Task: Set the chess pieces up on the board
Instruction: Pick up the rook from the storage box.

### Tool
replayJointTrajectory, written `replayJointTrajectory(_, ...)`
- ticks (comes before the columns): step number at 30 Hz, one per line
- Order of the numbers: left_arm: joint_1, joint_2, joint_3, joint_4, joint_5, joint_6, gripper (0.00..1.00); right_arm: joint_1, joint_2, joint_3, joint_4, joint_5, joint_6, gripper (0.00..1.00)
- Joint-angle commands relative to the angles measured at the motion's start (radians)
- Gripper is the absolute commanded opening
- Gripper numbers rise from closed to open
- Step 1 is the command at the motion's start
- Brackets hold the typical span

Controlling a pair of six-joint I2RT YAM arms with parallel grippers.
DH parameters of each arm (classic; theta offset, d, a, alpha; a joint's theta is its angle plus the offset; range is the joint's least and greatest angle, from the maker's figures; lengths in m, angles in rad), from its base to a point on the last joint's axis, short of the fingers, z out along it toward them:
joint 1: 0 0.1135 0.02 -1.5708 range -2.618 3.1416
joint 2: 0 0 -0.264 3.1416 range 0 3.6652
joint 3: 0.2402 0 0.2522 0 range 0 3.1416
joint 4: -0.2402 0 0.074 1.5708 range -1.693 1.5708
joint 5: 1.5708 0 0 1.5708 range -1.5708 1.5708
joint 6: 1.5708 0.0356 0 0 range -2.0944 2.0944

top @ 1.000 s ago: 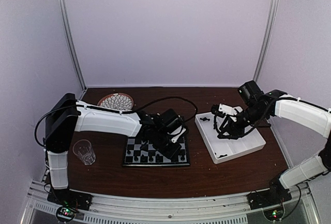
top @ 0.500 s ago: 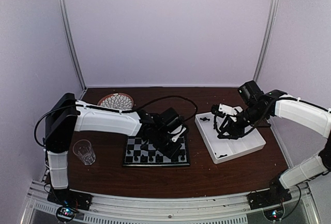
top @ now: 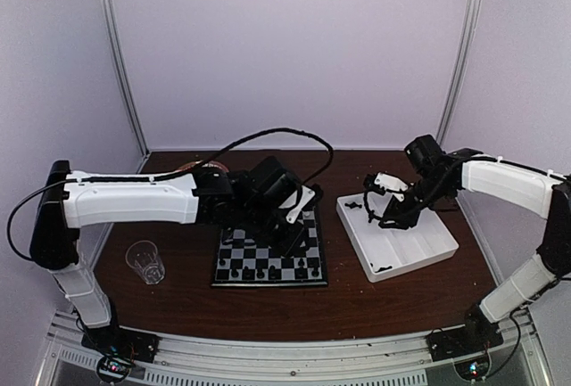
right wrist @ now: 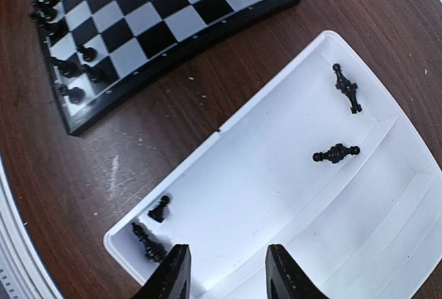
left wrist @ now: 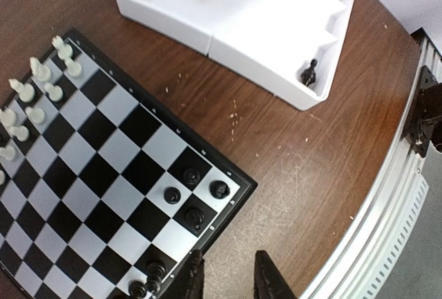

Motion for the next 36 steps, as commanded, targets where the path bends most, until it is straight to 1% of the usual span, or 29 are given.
replayJointTrajectory(1,-0.002,-0.088,-0.065,0.129,-0.079,0.007,0.29,-0.005,0.098,0.073,0.011,0.148,0.057,0.39)
replayJointTrajectory(5,-0.003,-0.106,-0.096,0.215,-0.054,-0.024,0.31,-0.003,0.217,0.184,-0.052,0.177,0.073,0.37)
replayJointTrajectory(12,-0.003,-0.097,-0.1,0.21,-0.035,-0.032,0.31,-0.004,0.411,0.352,-0.125,0.211,0.105,0.35)
replayJointTrajectory(17,-0.002,-0.111,-0.129,0.214,-0.037,-0.057,0.31,-0.003,0.448,0.377,-0.054,0.22,0.105,0.36)
replayJointTrajectory(20,-0.004,-0.113,-0.142,0.216,-0.038,-0.063,0.31,-0.001,0.49,0.436,-0.06,0.214,0.09,0.39)
replayJointTrajectory(24,-0.003,-0.115,-0.145,0.206,-0.034,-0.063,0.31,-0.001,0.556,0.507,-0.068,0.211,0.058,0.42)
replayJointTrajectory(29,-0.005,-0.127,-0.157,0.202,-0.041,-0.069,0.31,-0.001,0.639,0.585,-0.081,0.212,0.052,0.42)
replayJointTrajectory(36,-0.003,-0.138,-0.179,0.202,-0.052,-0.074,0.31,0.001,0.714,0.64,-0.072,0.206,0.052,0.41)
